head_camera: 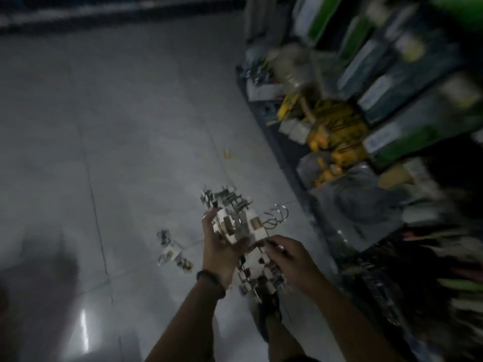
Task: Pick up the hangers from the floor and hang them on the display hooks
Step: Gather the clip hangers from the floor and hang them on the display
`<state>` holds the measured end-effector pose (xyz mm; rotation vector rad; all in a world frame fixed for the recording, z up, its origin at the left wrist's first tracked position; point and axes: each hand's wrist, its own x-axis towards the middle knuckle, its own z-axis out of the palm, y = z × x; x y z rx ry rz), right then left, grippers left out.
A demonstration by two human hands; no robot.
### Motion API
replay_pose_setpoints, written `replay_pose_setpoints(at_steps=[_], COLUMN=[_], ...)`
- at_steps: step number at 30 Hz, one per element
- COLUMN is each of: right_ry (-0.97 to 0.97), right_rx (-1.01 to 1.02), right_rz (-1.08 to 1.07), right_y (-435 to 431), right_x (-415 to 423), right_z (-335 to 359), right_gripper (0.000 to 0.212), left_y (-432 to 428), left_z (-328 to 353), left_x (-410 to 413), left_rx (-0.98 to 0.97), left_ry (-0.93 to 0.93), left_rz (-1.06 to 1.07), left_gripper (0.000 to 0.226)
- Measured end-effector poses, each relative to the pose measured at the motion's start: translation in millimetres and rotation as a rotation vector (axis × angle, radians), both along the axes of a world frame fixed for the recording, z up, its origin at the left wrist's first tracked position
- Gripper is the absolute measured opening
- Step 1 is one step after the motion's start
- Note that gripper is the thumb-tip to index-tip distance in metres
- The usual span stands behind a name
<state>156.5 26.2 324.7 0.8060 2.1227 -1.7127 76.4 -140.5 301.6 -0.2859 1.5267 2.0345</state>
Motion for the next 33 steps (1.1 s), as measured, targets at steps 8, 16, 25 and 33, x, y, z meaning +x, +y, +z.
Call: replay_pose_setpoints(at_steps=[8,16,25,33], right_ry=[0.277,0.513,0.462,0.320], right_rx=[0.134,0.389,0.670,0.870], right_rz=[-0.442,-0.695,-0.919,-0.776], right_y=[35.0,79.8,196.2,275.5], right_x=[81.3,189.2,313.8,369.8], right_z=[204.0,315.9,358.6,356.5], right_gripper=[0.026,0.028,0.018,0.027], left_y=[66.0,157.1,269.0,349.8], left_z=[204.9,301.9,344.1,400.9], left_x=[40.4,134.1,179.1,179.8], left_rx=[0.117,0.242,0.012,0.163], left_ry=[0.246,0.358,0.375,0.346], left_rz=[-0.288,-0.412,-0.512,-0.497], left_gripper=[0.090,0.085,0.115,0.088])
